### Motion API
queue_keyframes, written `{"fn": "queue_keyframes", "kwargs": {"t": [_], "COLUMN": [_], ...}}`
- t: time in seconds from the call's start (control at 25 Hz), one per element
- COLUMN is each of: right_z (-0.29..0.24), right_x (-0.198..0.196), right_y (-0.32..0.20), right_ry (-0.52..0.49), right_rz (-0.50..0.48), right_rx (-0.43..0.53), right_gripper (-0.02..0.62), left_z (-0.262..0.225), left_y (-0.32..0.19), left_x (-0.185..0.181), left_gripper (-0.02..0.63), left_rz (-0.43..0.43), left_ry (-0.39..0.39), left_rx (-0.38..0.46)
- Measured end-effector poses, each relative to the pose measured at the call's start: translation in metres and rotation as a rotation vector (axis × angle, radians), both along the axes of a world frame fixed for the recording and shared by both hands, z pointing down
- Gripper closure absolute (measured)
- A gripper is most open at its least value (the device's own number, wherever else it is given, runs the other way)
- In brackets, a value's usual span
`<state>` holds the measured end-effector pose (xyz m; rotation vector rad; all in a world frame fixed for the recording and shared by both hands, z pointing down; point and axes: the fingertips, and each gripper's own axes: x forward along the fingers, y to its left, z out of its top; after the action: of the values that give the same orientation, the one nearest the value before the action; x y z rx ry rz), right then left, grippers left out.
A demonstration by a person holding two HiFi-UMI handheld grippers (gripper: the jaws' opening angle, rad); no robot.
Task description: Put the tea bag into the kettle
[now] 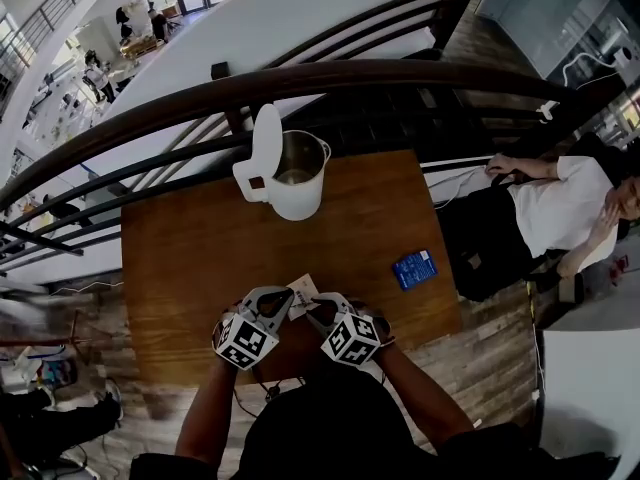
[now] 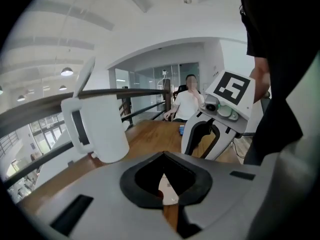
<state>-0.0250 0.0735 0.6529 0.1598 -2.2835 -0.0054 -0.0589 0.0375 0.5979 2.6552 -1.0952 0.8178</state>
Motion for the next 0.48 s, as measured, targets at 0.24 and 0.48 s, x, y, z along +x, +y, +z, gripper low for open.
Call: {"fn": "queue_keyframes", "kwargs": {"t": [0.24, 0.48], "right_z": [0.039, 0.053], "right_x": [-0.014, -0.023], "right_y": [0.012, 0.013], "right_ry": [0.036, 0.039], "right_rz": [-0.004, -0.008], "right_rx": [0.008, 0.006], "right_gripper": [0.502, 0.502], "left_z": [0.053, 0.078], "left_y": [0.019, 0.025], "left_x": [-0.004, -0.009], "left_gripper": [0.602, 0.603], "left_rz": [-0.025, -0.048], "left_ry": [-0.017, -0.024], "left_rx": [-0.131, -0.201]}}
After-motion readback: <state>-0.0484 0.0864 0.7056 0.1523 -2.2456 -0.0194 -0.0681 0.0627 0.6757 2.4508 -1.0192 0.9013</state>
